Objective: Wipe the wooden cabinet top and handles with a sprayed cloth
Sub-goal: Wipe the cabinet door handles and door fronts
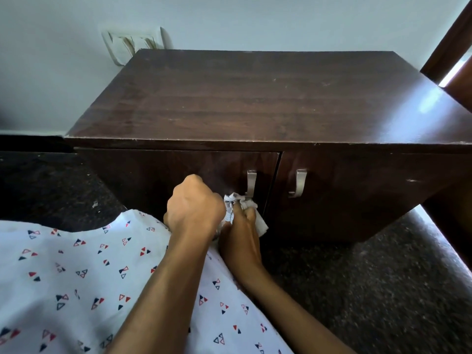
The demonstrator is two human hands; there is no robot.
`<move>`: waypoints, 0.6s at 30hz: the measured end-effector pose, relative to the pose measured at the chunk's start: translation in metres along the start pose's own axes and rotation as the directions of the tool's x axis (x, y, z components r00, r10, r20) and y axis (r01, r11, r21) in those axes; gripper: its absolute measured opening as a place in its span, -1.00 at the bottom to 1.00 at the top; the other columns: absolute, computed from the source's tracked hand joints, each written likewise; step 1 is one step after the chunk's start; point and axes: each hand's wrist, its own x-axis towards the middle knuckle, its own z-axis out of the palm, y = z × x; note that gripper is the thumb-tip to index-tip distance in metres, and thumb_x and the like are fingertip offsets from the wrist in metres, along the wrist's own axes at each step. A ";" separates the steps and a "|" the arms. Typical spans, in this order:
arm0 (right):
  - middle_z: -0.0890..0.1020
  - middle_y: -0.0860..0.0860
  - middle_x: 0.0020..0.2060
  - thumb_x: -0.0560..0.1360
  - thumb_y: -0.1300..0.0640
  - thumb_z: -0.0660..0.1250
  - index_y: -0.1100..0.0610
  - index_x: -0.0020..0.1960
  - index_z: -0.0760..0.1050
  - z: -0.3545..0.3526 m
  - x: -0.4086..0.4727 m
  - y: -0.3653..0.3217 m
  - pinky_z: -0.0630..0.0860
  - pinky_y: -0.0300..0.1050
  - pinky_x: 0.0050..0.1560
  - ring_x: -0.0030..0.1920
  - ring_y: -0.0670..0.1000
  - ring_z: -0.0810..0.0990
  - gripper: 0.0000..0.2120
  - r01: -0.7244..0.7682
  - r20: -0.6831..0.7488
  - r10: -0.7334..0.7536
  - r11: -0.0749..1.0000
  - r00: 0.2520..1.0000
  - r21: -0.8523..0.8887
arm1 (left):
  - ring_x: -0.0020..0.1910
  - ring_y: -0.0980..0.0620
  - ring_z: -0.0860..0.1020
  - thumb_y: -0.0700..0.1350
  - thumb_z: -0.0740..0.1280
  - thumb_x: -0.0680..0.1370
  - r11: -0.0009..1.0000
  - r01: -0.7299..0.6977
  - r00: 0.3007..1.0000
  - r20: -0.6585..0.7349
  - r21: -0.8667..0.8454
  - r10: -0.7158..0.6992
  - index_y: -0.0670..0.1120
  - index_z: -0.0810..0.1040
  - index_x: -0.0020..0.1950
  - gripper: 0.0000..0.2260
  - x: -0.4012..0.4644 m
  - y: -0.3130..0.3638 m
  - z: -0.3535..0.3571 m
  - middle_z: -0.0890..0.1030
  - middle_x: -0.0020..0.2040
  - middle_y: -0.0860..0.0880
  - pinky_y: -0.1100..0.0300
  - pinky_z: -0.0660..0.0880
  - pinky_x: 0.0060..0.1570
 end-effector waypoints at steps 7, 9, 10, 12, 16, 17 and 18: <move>0.20 0.10 0.46 0.52 0.29 0.24 0.17 0.52 0.01 -0.011 -0.001 -0.021 0.00 -0.58 0.17 0.36 -0.04 0.19 -0.34 0.212 -0.114 -0.206 0.976 0.972 0.048 | 0.16 -0.25 0.49 -0.10 0.26 0.53 1.000 0.007 1.000 0.000 -0.008 -0.007 -0.15 0.50 0.16 -0.77 -0.001 0.004 -0.003 0.54 0.16 -0.20 -0.10 0.41 0.22; 0.12 0.03 0.49 0.57 0.18 0.24 0.18 0.53 -0.19 -0.010 0.004 -0.026 -0.09 -0.67 0.11 0.36 -0.15 0.09 -0.26 0.212 -0.092 -0.205 0.974 0.974 0.076 | 0.21 -0.26 0.46 -0.07 0.28 0.53 1.000 0.019 1.000 -0.012 0.001 -0.019 -0.13 0.49 0.17 -0.75 -0.001 0.005 -0.004 0.53 0.19 -0.20 -0.09 0.38 0.25; 0.10 0.00 0.49 0.58 0.12 0.22 0.14 0.52 -0.27 -0.009 0.004 -0.026 -0.07 -0.65 0.11 0.37 -0.17 0.08 -0.24 0.194 -0.085 -0.187 0.977 0.979 0.093 | 0.21 -0.26 0.46 -0.09 0.27 0.53 1.000 0.023 1.000 -0.017 0.001 -0.023 -0.13 0.49 0.17 -0.75 -0.001 0.006 -0.004 0.52 0.19 -0.20 -0.10 0.37 0.25; 0.16 0.04 0.49 0.59 0.12 0.22 0.09 0.51 -0.21 -0.005 0.003 -0.022 -0.03 -0.67 0.15 0.38 -0.18 0.11 -0.29 0.222 -0.146 -0.206 0.969 0.968 0.110 | 0.20 -0.26 0.46 -0.14 0.25 0.51 1.000 0.022 1.000 -0.012 -0.004 -0.022 -0.14 0.49 0.15 -0.77 0.000 0.005 -0.004 0.53 0.18 -0.21 -0.13 0.38 0.26; 0.50 0.02 0.16 0.55 0.31 0.25 0.08 0.26 0.43 -0.004 -0.005 -0.009 0.27 -0.51 0.18 0.17 -0.18 0.41 -0.68 0.439 -0.480 -0.334 0.890 0.811 0.123 | 0.18 -0.28 0.47 -0.16 0.25 0.52 1.000 0.007 1.000 -0.020 -0.012 -0.008 -0.14 0.50 0.15 -0.78 0.000 0.004 -0.003 0.54 0.18 -0.22 -0.13 0.39 0.24; 0.50 0.01 0.07 0.53 0.33 0.26 0.09 0.17 0.44 -0.004 -0.006 -0.008 0.34 -0.45 0.15 0.10 -0.12 0.47 -0.73 0.499 -0.527 -0.384 0.862 0.758 0.091 | 0.20 -0.28 0.47 -0.15 0.26 0.52 1.000 0.010 1.000 -0.028 -0.017 -0.011 -0.13 0.50 0.17 -0.77 0.000 0.004 -0.002 0.54 0.19 -0.22 -0.12 0.39 0.25; 0.49 0.02 0.02 0.50 0.34 0.26 0.11 0.12 0.45 -0.004 -0.006 -0.008 0.37 -0.41 0.12 0.05 -0.07 0.49 -0.76 0.548 -0.556 -0.431 0.835 0.710 0.052 | 0.22 -0.27 0.46 -0.14 0.27 0.53 1.000 0.014 0.999 -0.041 -0.028 -0.015 -0.11 0.51 0.18 -0.76 0.001 0.005 -0.002 0.53 0.21 -0.21 -0.11 0.38 0.25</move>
